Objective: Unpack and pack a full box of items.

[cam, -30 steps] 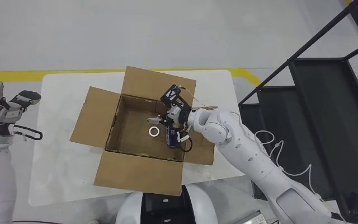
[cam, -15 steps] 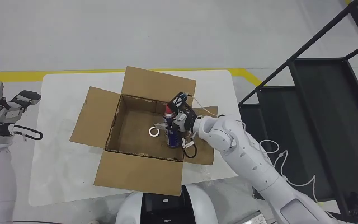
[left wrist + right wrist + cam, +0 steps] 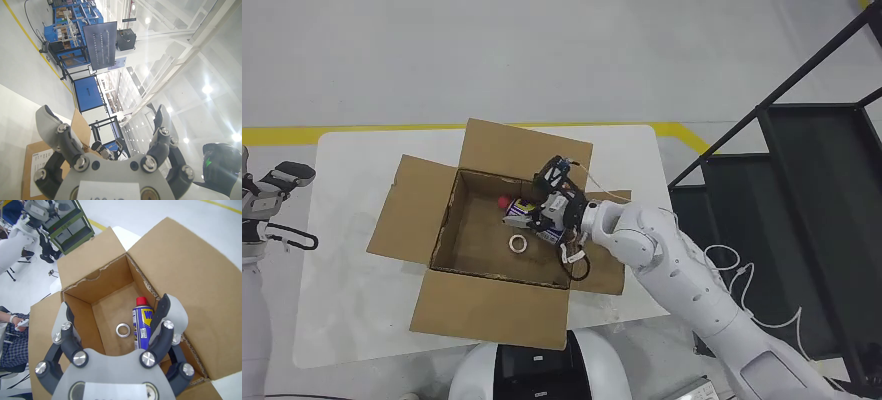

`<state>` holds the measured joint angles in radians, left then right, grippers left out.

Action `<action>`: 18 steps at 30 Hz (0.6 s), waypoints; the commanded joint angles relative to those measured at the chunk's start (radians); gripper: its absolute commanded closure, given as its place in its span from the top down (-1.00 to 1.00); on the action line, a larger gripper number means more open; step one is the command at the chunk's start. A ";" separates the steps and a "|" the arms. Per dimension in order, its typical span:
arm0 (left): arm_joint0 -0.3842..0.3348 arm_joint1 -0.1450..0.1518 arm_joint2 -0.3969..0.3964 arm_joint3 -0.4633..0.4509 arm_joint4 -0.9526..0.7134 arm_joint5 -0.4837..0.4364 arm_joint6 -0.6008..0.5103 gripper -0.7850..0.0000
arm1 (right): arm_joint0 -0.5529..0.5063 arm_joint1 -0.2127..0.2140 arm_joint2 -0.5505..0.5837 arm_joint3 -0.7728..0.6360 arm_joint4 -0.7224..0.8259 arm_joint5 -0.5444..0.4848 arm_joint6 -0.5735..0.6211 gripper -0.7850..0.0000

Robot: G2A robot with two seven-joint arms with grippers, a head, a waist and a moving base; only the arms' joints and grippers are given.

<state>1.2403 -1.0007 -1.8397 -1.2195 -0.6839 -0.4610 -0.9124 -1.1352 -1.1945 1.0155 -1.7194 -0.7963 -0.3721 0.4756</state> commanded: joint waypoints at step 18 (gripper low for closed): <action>0.000 0.000 0.000 0.000 0.000 0.000 0.000 1.00 | -0.583 0.087 0.623 -0.126 -0.396 -0.242 -0.707 1.00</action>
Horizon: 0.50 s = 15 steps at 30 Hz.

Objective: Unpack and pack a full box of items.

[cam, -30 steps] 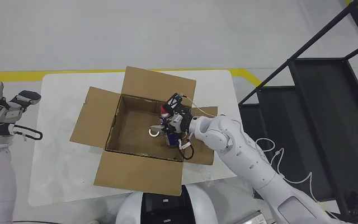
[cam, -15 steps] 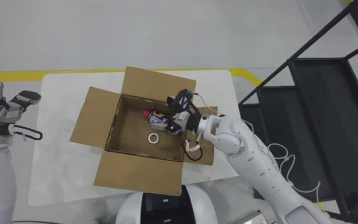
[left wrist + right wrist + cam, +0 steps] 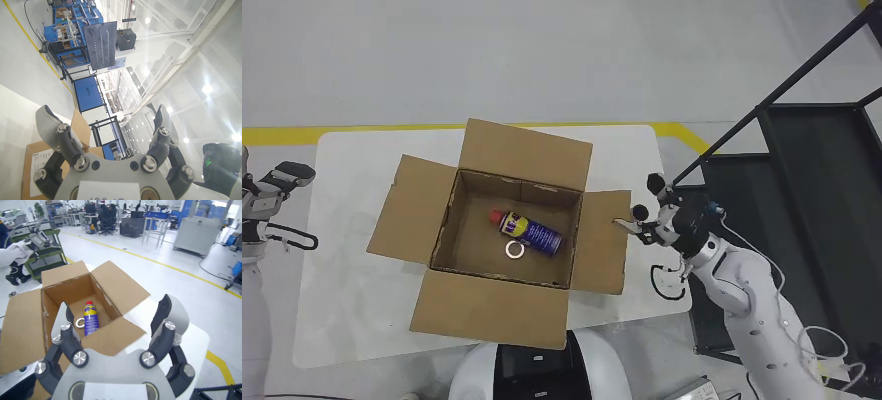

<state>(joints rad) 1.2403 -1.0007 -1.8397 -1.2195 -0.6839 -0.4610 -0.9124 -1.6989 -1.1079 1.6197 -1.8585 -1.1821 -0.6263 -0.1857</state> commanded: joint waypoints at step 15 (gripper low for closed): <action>0.000 0.000 0.000 0.000 0.000 0.000 0.000 1.00 | -0.073 0.002 0.061 0.059 -0.026 0.010 -0.143 1.00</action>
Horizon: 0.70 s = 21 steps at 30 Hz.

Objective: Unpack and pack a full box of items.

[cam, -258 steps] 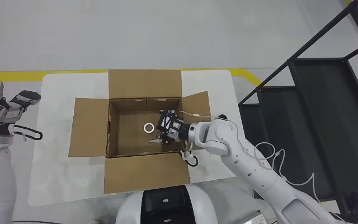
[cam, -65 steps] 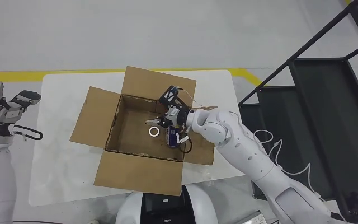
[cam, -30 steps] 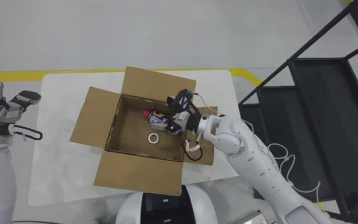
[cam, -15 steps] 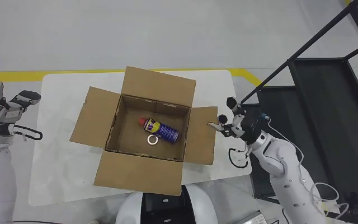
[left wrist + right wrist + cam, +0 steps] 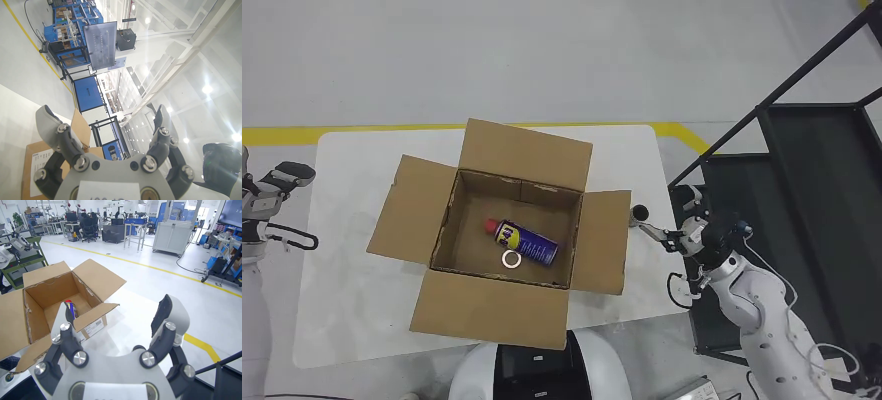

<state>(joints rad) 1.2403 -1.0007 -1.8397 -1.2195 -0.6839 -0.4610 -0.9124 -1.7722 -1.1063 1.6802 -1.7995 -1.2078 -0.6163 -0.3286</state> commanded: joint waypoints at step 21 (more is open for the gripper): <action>0.000 0.000 0.000 0.000 0.000 0.000 0.000 1.00 | 0.346 -0.030 -0.197 0.599 -0.077 0.162 0.064 1.00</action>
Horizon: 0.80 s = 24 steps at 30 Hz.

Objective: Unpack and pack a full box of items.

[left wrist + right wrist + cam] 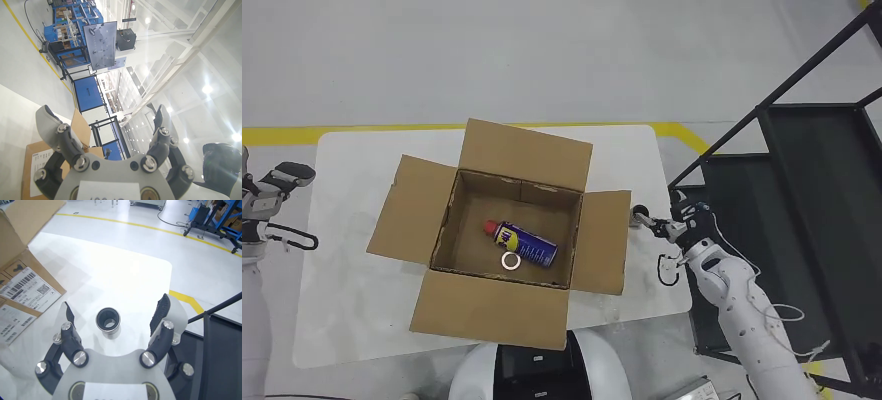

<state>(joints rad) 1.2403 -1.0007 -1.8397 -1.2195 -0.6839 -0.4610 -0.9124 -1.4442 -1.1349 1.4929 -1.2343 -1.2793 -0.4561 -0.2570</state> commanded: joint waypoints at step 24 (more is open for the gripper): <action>0.000 0.000 0.000 0.000 0.000 0.000 0.000 1.00 | 0.207 -0.037 -0.158 0.384 -0.013 -0.033 -0.074 -1.00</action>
<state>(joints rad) 1.2403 -1.0007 -1.8397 -1.2195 -0.6839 -0.4610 -0.9124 -1.2396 -1.1721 1.3363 -0.8543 -1.2914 -0.4883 -0.3308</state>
